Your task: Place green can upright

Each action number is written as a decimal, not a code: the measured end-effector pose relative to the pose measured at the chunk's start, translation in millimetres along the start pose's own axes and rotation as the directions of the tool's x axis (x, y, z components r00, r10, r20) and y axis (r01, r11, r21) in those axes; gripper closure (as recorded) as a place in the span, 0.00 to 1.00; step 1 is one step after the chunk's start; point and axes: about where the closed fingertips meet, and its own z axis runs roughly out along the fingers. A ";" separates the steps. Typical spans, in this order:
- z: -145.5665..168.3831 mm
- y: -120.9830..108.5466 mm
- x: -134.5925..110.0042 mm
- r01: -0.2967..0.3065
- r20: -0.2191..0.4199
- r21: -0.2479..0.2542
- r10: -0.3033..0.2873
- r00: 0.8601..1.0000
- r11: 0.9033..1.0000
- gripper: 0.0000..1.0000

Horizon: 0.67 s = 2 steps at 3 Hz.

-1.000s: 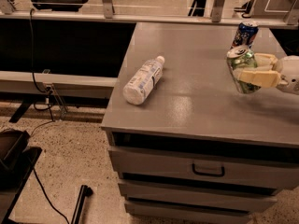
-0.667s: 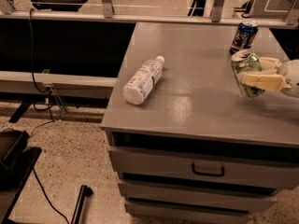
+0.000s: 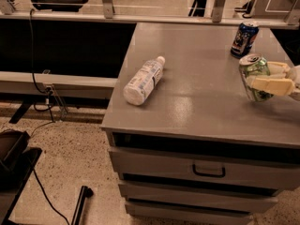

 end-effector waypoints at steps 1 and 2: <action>-12.3 0.2 2.4 -0.015 -0.004 0.015 0.015 1.000 1.000 1.00; -28.2 0.4 3.8 -0.032 0.009 0.039 0.032 0.999 0.999 1.00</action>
Offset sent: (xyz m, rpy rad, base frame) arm -0.0227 -0.0521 -0.0041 0.0397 0.0382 -0.0845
